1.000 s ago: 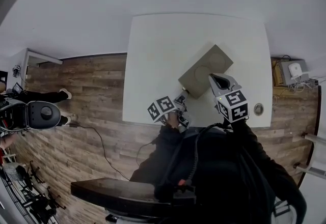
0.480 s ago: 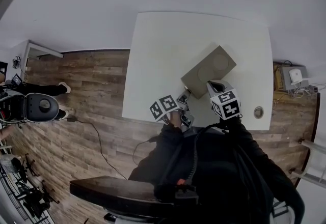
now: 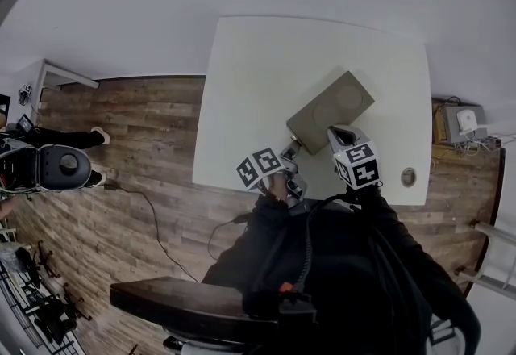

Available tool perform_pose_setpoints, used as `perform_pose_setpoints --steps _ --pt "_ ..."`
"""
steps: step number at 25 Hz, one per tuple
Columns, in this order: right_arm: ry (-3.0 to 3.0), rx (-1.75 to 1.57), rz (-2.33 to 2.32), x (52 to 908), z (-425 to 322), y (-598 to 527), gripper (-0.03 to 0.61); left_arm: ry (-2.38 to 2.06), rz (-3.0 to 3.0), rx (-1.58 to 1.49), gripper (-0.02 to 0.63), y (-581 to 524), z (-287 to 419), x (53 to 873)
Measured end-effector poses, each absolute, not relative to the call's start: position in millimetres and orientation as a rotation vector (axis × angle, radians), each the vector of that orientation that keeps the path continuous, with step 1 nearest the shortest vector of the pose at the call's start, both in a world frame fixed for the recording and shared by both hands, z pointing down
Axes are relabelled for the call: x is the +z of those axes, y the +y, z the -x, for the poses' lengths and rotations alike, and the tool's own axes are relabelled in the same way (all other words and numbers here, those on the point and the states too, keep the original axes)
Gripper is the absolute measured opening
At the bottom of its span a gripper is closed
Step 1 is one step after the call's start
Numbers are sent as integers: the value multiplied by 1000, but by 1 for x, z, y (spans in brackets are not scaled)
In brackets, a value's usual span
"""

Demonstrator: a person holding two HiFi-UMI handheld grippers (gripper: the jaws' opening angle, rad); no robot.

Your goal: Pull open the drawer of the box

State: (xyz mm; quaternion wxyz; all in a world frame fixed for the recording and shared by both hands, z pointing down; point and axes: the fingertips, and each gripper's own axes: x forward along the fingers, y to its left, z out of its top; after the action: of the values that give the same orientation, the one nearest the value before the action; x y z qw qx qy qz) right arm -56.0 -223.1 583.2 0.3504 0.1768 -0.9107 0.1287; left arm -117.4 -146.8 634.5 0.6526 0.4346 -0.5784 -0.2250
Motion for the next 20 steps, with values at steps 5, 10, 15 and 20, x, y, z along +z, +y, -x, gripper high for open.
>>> perform_pose_setpoints --steps 5,10,15,20 --pt "-2357 330 -473 584 57 -223 -7 -1309 -983 -509 24 -143 121 635" --pt "-2356 325 -479 584 56 -224 -6 -1308 -985 -503 24 -141 121 636" --pt "-2356 323 -479 583 56 -224 -6 -1311 -984 -504 24 -142 120 634" --pt "-2355 324 -483 585 56 -224 -6 -1310 -975 -506 25 -139 122 636"
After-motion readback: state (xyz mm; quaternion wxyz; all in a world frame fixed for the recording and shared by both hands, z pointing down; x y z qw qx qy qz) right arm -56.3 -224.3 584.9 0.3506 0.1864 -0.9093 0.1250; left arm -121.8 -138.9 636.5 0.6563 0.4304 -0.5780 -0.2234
